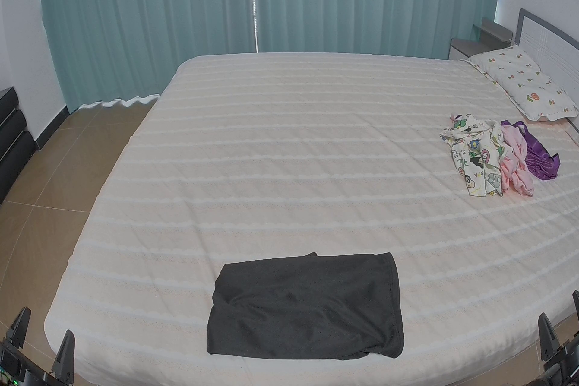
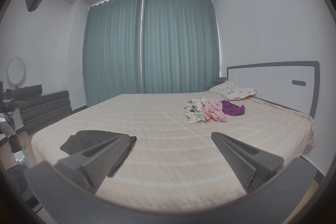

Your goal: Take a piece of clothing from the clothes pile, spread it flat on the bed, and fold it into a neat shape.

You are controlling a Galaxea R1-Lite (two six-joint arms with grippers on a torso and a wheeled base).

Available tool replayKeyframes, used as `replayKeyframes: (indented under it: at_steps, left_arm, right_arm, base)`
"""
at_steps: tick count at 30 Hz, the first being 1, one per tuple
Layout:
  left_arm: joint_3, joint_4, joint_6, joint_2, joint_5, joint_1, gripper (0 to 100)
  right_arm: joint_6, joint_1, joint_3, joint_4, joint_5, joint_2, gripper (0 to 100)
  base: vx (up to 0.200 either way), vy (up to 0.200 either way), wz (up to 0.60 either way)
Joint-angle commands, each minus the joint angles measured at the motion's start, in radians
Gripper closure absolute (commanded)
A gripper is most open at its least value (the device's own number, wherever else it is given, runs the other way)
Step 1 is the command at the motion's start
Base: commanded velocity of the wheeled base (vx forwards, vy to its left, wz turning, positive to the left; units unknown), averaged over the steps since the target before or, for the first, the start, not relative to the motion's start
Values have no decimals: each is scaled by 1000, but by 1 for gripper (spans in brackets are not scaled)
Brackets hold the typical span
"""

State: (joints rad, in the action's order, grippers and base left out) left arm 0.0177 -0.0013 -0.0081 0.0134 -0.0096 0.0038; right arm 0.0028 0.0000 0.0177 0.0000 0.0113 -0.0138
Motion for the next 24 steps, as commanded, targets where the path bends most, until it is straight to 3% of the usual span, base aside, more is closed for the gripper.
replayKeyframes:
  at_steps: [1,24]
  left_arm:
    - [-16,0,-1,-9,0,1,0]
    - [-16,0,-1,-9,0,1,0]
  right_arm:
    - [-1,0,-18,0,-1,12,0]
    - [6,3,-18,0,-1,12,0]
  base:
    - [0,0,0]
    - [0,0,0]
